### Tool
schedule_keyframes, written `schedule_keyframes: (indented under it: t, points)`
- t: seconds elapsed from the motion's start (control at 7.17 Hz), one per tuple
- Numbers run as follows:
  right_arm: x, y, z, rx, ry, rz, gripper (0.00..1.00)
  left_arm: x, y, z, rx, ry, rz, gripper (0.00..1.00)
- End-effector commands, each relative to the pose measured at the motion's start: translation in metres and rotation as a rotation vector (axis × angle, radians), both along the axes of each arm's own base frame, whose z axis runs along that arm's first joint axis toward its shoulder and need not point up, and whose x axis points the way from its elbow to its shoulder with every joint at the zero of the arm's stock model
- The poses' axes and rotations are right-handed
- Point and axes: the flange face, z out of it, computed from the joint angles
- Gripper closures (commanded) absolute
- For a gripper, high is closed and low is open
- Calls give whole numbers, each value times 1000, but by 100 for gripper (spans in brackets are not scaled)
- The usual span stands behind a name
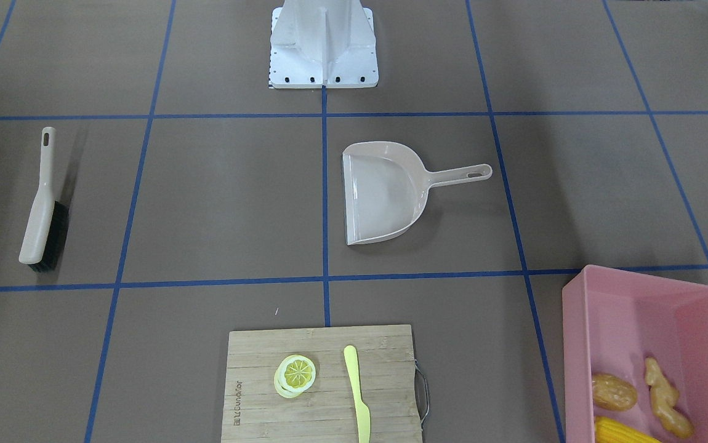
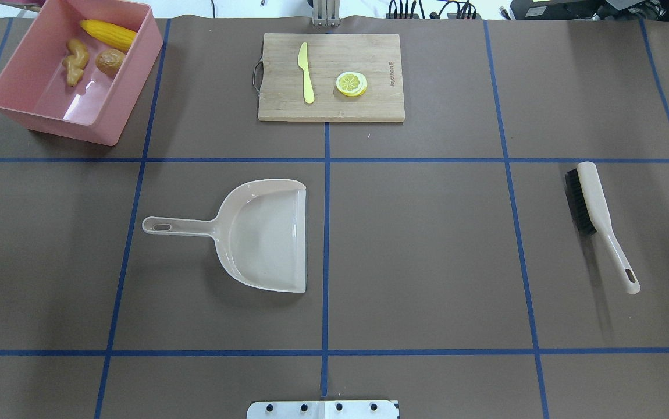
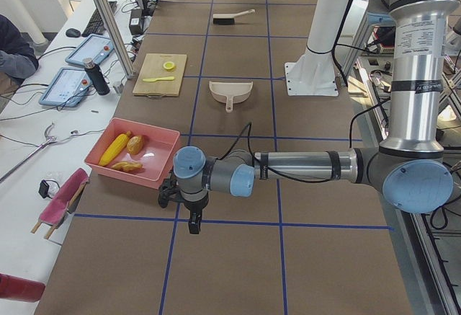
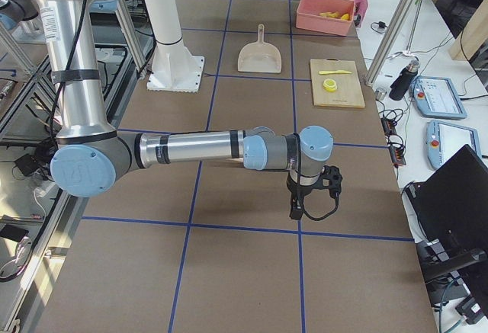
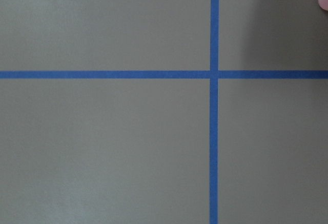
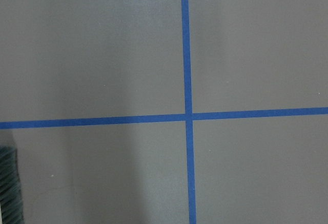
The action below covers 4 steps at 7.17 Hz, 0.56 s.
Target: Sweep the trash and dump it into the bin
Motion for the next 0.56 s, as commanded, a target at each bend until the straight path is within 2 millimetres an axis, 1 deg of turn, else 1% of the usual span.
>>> schedule_keyframes:
  t: [0.0,0.14,0.28,0.42]
  points:
    - [0,0,0,0,0,0,0,-2,1,3,-33,-5,-20,1]
    - [0,0,0,0,0,0,0,-10,3,6,-40,-4,-35,1]
    - [0,0,0,0,0,0,0,-10,4,-2,-29,11,-38,1]
    - [0,0,1,-3,0,0,0,-10,5,0,-33,12,-36,1]
